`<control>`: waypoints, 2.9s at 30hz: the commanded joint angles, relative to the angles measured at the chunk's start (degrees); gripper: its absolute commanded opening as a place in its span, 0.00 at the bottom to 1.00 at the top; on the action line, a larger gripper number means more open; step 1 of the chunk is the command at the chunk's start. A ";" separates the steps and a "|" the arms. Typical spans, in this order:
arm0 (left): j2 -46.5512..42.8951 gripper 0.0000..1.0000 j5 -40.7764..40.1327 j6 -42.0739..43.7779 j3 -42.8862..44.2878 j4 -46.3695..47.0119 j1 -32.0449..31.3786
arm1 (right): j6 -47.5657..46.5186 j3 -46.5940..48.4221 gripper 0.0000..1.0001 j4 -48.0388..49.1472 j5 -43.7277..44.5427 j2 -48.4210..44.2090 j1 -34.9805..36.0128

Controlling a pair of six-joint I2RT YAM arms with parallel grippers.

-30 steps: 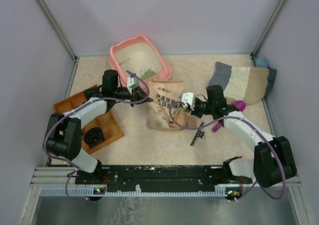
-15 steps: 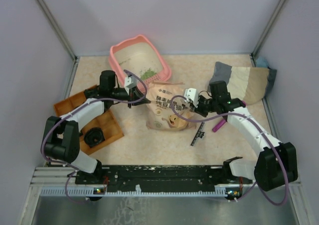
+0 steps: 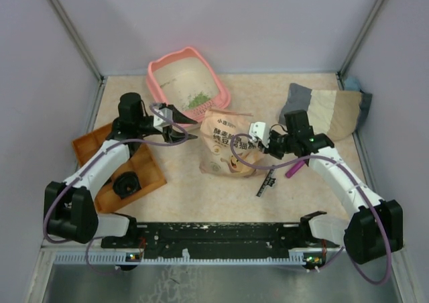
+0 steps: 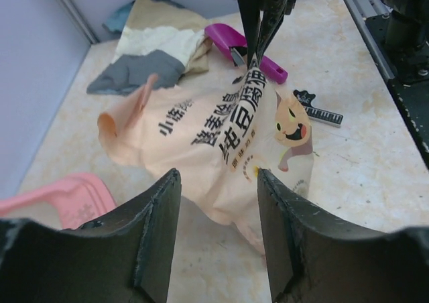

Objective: Fill the litter box with clean litter
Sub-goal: Close the cat litter bag at the center of the board.

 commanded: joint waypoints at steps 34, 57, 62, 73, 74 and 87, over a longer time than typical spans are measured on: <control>14.57 0.00 -12.57 41.40 21.65 -44.05 -8.49 | 1.34 -0.14 0.00 2.14 4.75 -8.28 -0.45; 4.18 0.00 -7.09 32.63 8.08 -19.16 -8.90 | 15.98 6.96 0.60 13.64 -17.94 6.85 5.71; 1.85 0.00 -7.47 26.93 3.50 -7.40 -8.81 | 12.85 7.66 0.55 13.87 -19.54 11.20 6.19; -2.72 0.37 -9.14 11.44 0.22 2.19 -5.98 | 5.23 10.92 0.00 13.09 -16.65 3.68 7.15; -2.88 0.47 -7.72 9.89 0.04 2.28 -6.00 | 4.42 10.44 0.00 13.08 -16.58 3.72 7.44; 11.07 0.62 -6.32 20.05 17.01 -20.48 -8.81 | 2.18 10.44 0.00 11.05 -14.07 4.97 8.87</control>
